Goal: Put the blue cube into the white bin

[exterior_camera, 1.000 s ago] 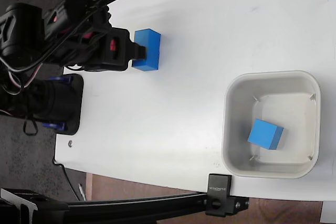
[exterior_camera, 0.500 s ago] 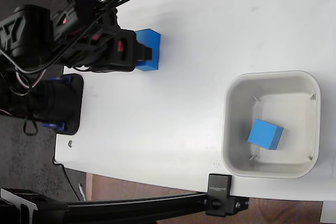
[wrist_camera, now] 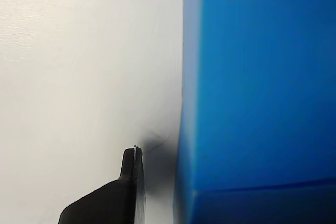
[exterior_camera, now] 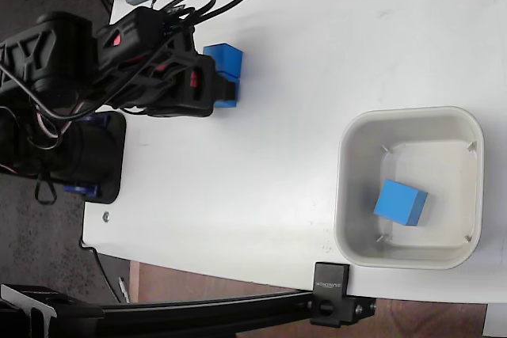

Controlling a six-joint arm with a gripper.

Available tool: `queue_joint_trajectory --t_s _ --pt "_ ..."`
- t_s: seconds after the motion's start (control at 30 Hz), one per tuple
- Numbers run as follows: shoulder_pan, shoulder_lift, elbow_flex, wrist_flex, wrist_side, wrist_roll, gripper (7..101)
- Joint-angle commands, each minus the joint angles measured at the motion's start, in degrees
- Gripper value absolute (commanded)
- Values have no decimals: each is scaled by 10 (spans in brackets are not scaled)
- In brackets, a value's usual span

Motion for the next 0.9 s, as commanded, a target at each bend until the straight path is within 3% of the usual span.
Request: queue_joint_trajectory --t_s 0.03,0.23,0.3,0.57,0.67,0.77,0.9 --pt "5 8 -33 -1 4 0 777" --pt "3 22 -32 -6 13 6 395" --pt "2 30 -34 -2 22 14 336" --pt "12 179 -5 13 99 69 204" --pt "21 268 26 -40 138 108 196" --pt "32 276 13 -82 157 202 194" --pt "45 259 18 -214 183 329 196"
